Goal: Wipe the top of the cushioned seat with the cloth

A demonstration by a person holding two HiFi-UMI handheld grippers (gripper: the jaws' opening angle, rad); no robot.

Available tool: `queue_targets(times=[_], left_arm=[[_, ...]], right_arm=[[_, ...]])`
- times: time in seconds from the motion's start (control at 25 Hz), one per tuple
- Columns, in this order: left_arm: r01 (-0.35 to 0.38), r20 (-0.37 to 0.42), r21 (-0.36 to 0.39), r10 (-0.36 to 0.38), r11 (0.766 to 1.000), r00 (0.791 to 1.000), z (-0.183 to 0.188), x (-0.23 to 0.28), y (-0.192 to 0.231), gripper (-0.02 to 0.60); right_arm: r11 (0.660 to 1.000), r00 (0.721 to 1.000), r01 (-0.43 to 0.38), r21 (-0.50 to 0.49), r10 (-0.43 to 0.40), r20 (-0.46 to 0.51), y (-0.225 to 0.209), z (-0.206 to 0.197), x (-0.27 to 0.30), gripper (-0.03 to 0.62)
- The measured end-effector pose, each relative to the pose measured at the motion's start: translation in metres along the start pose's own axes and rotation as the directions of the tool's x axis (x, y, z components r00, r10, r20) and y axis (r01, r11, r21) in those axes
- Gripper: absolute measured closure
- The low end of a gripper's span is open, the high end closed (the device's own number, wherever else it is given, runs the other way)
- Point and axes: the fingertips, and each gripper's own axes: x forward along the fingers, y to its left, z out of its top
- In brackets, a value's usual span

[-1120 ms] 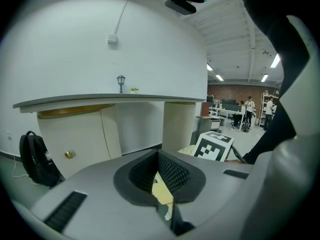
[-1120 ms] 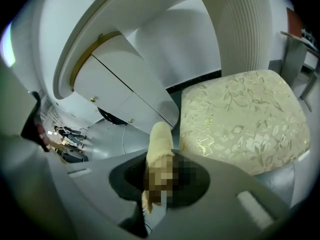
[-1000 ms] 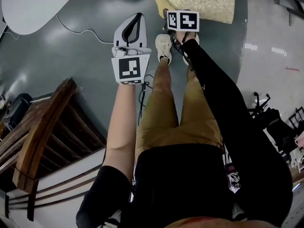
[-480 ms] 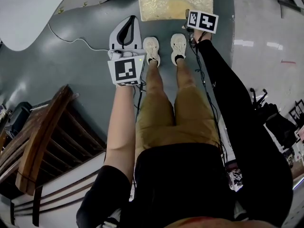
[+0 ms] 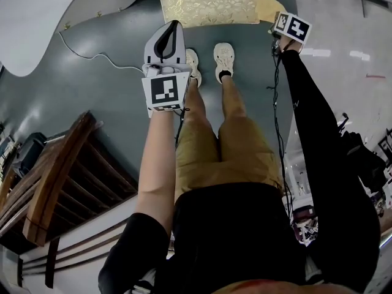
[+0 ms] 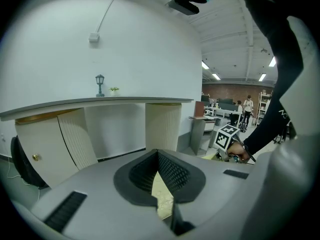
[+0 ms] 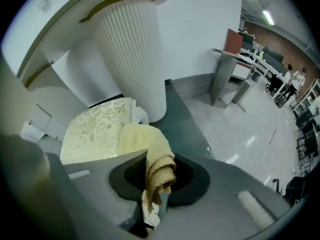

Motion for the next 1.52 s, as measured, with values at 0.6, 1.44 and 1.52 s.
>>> queue_targets(times=[0.6, 1.44, 1.52], left_arm=[[0.02, 0.003, 0.019, -0.02, 1.0, 1.0, 0.001, -0.009, -0.018, 0.577], [-0.048, -0.004, 0.0, 0.048, 0.999, 0.999, -0.038, -0.084, 0.084, 0.577], [-0.057, 0.002, 0.004, 0.057, 0.998, 0.998, -0.035, -0.089, 0.093, 0.577]], right_arm=[[0.997, 0.996, -0.066, 0.037, 0.063, 0.067, 0.001, -0.01, -0.028, 0.537], [0.734, 0.755, -0.656, -0.176, 0.64, -0.142, 0.392, -0.125, -0.053, 0.537], [0.768, 0.783, -0.621, -0.158, 0.599, -0.168, 0.392, -0.132, -0.033, 0.537]])
